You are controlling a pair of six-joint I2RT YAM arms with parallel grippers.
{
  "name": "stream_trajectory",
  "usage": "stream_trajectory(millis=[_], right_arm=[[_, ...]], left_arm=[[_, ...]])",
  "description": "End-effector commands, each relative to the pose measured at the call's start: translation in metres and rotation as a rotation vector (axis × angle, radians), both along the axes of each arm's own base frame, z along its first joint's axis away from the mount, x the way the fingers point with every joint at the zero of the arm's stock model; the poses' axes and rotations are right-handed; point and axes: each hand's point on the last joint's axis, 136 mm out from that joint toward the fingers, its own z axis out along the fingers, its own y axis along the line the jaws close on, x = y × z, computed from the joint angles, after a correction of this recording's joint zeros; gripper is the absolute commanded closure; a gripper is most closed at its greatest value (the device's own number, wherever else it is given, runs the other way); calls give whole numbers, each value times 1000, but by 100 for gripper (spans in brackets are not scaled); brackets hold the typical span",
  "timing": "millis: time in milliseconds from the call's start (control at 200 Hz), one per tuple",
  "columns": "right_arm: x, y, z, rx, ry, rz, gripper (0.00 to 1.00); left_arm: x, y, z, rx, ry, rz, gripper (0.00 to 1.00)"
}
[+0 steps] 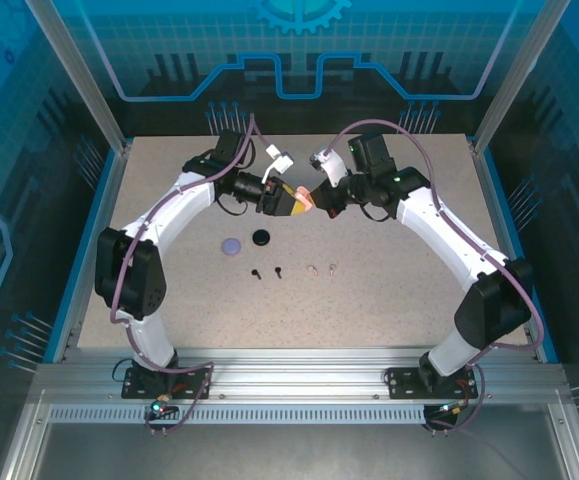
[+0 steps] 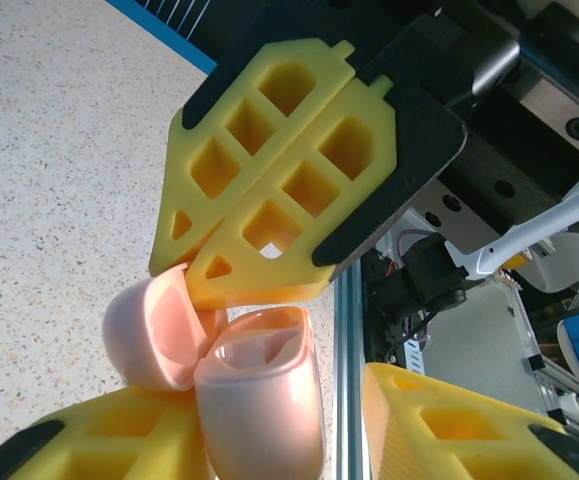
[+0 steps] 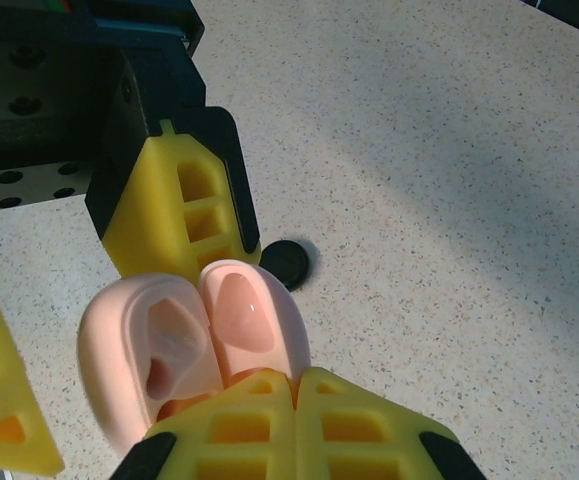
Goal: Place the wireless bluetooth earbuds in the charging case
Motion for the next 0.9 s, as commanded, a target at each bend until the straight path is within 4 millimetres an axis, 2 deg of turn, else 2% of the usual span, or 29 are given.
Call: stream_trajectory(millis=[0, 270, 465, 625, 725, 895], right_arm=[[-2, 8, 10, 13, -19, 24, 100], [-2, 10, 8, 13, -17, 29, 100], [-1, 11, 14, 24, -23, 19, 100], [2, 2, 28, 60, -36, -46, 60], [-4, -9, 39, 84, -38, -80, 51], [-23, -31, 43, 94, -51, -146, 44]], left_arm=[[-2, -4, 6, -22, -7, -35, 62], [-3, -5, 7, -27, -8, -39, 74], [-4, -6, 8, -30, -4, -43, 88], [-3, -5, 9, -43, -10, -26, 94], [2, -1, 10, -64, -24, 10, 98], [14, 14, 13, -102, -60, 107, 99]])
